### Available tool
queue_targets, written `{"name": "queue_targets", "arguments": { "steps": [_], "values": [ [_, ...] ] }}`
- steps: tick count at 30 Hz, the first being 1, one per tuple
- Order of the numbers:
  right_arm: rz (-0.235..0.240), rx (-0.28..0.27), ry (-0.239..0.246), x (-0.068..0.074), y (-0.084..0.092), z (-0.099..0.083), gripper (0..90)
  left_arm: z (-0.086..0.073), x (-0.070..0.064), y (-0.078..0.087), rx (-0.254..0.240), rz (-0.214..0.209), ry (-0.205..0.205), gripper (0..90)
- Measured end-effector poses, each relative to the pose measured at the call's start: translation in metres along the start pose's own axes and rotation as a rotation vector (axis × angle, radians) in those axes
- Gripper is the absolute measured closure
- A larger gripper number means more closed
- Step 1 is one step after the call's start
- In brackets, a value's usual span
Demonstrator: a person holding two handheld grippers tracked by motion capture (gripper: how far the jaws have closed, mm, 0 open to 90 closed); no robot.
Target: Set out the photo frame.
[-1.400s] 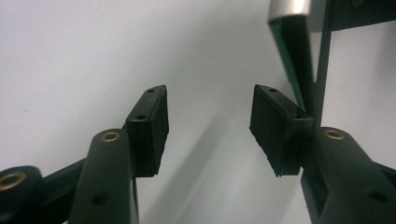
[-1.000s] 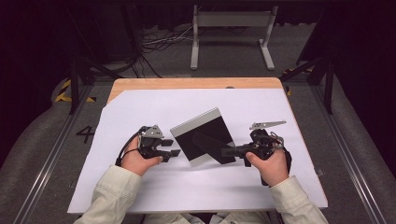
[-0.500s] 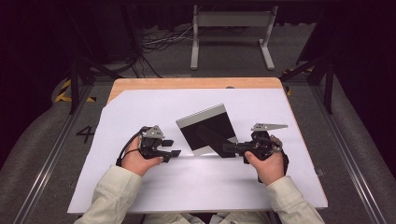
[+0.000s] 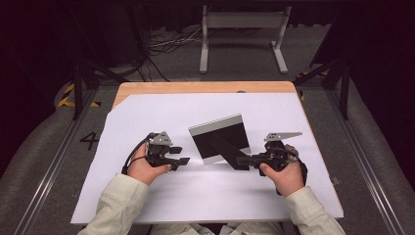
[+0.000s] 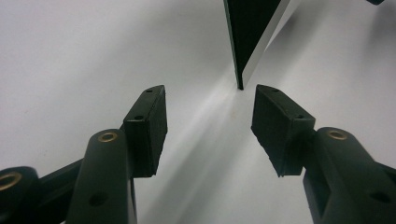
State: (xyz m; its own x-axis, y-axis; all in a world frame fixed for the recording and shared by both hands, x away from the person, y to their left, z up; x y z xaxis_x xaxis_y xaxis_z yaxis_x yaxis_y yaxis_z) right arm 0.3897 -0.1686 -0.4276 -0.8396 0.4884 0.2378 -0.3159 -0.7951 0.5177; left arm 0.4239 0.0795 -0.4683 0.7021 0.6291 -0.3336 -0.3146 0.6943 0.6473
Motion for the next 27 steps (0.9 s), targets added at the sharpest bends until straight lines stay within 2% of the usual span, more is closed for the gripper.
{"name": "queue_targets", "arguments": {
  "steps": [14, 27],
  "values": [
    [0.013, 0.070, 0.009, 0.005, 0.002, -0.016, 87.2, 0.002, -0.002, -0.002, -0.002, -0.006, -0.004, 46.1],
    [0.029, 0.104, 0.017, 0.006, 0.003, -0.032, 86.9, 0.005, -0.004, -0.005, 0.003, -0.016, -0.014, 46.1]
  ]
}}
Point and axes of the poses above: each handheld gripper's, and its own axes: y roughly backward along the jaws, z roughly out of its top, x roughly to its left, the point moved 8 cm from there along -y, roughly forward along the jaws, and after that the axes turned 14 degrees about y, right-handed, at the moved point
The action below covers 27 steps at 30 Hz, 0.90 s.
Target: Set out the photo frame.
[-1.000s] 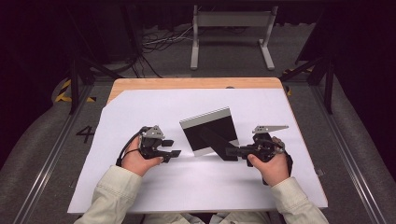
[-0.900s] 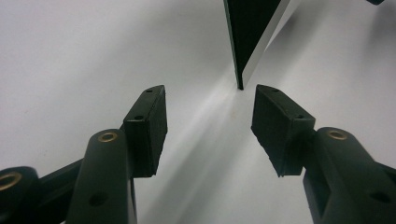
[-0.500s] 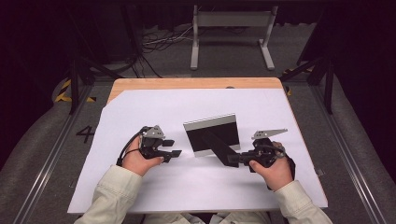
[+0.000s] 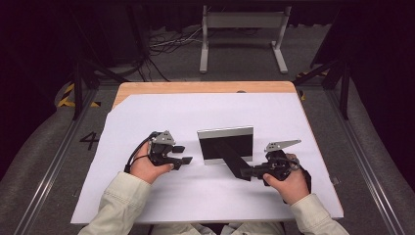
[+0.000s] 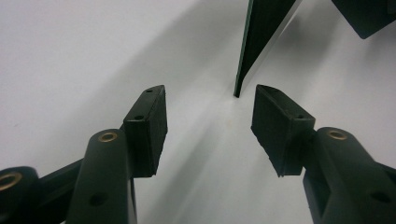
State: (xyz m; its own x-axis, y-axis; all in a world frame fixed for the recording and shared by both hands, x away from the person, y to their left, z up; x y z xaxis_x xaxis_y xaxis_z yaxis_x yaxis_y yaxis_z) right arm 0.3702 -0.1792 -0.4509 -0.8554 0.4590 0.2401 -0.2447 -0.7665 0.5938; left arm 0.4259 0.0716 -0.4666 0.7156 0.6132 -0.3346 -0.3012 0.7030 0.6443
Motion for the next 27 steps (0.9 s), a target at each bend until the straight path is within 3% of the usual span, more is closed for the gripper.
{"name": "queue_targets", "arguments": {
  "steps": [27],
  "values": [
    [0.010, 0.094, 0.015, 0.001, -0.005, -0.022, 85.6, 0.001, -0.002, -0.002, 0.001, -0.002, -0.010, 46.2]
  ]
}}
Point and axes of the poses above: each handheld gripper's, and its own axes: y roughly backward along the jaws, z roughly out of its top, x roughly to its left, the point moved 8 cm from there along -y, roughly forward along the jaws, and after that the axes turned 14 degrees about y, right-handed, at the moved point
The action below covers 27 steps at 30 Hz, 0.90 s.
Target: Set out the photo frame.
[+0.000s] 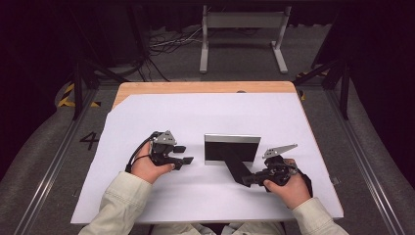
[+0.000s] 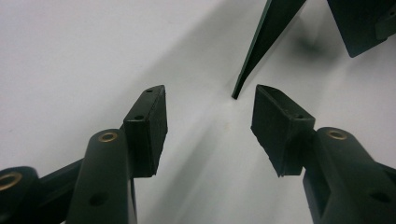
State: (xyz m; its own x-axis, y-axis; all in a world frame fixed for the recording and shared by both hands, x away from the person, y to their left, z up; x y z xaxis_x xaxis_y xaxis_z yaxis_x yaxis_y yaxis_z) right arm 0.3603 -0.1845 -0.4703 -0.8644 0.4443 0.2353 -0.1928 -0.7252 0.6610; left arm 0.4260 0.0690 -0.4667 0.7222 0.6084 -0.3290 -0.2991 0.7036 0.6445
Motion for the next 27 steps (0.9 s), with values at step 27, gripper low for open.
{"name": "queue_targets", "arguments": {
  "steps": [27],
  "values": [
    [-0.054, 0.047, 0.047, 0.0055, -0.0044, -0.0103, 82.4, -0.0008, -0.0015, -0.0013, 0.005, -0.005, 0.001, 46.4]
  ]
}}
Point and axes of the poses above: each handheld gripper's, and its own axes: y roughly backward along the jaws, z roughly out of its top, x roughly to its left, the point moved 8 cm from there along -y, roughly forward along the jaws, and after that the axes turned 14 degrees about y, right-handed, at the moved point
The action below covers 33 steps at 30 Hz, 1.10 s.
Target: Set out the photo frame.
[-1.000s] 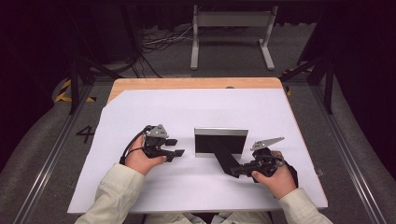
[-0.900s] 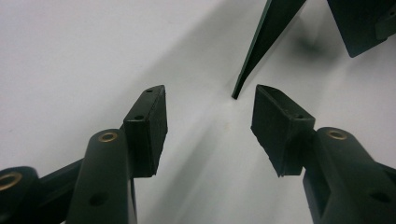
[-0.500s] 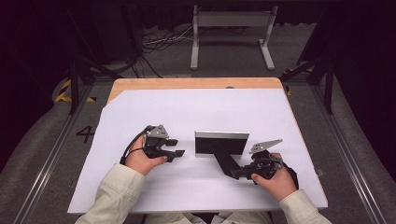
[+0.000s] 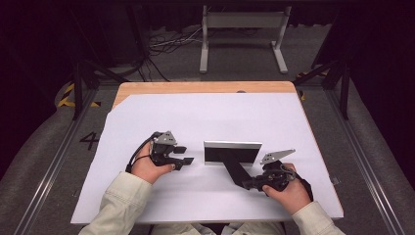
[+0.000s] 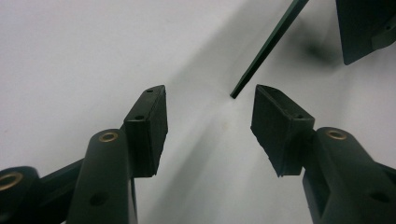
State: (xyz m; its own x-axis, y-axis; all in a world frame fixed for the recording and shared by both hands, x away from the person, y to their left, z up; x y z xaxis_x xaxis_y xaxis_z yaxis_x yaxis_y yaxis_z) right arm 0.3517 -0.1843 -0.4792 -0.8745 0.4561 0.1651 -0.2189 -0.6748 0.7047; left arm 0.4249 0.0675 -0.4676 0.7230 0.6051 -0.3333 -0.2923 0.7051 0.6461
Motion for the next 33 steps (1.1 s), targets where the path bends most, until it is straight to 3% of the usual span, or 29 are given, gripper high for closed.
{"name": "queue_targets", "arguments": {
  "steps": [6, 19, 33],
  "values": [
    [0.008, 0.023, 0.002, 0.002, -0.003, -0.003, 80.7, 0.000, 0.000, 0.000, 0.001, 0.000, -0.001, 46.4],
    [0.013, 0.010, -0.005, 0.004, -0.002, -0.001, 75.1, 0.000, 0.000, 0.000, 0.001, 0.001, 0.000, 46.4],
    [-0.016, -0.070, 0.004, 0.003, 0.020, 0.012, 69.7, 0.001, 0.000, 0.000, -0.002, 0.004, -0.006, 47.1]
  ]
}}
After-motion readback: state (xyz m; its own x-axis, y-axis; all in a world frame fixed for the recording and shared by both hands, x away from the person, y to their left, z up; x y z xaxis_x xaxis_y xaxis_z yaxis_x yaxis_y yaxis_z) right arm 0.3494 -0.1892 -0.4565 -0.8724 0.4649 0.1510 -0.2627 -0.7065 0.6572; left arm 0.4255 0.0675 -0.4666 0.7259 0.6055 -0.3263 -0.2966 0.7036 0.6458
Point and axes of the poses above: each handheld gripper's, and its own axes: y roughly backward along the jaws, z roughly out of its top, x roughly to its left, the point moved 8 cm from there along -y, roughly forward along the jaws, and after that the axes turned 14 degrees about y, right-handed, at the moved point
